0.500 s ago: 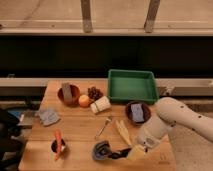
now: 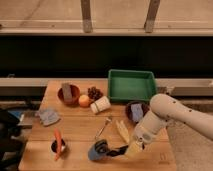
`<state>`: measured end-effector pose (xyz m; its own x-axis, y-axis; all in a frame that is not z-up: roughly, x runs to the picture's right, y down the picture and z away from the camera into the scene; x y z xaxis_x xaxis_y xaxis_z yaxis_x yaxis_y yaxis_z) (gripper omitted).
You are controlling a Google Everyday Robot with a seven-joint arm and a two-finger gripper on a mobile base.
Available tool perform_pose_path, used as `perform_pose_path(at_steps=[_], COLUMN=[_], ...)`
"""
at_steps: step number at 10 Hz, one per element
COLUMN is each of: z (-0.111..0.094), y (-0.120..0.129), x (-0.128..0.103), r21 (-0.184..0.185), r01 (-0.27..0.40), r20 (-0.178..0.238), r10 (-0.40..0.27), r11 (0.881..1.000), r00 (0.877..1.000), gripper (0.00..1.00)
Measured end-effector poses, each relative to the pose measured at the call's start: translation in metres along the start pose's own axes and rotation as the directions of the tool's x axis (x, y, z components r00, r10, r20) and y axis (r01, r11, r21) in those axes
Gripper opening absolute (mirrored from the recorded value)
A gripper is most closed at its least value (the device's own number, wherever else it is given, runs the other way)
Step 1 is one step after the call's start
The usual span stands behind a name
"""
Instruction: Place brush in plastic cup
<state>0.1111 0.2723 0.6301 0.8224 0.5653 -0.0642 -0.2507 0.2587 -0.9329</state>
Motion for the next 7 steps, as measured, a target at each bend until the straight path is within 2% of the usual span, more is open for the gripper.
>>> perform_pose_path(at_steps=[2,7], z=[0.002,0.006], y=[-0.001,0.001], x=[-0.003,-0.011], r21=[-0.008,-0.014], r01=[0.021,0.052], r20=[-0.005,-0.015], r10=[-0.021,-0.053], r11=[1.000,0.999], r00=[1.000,0.999], gripper=[0.80,0.80])
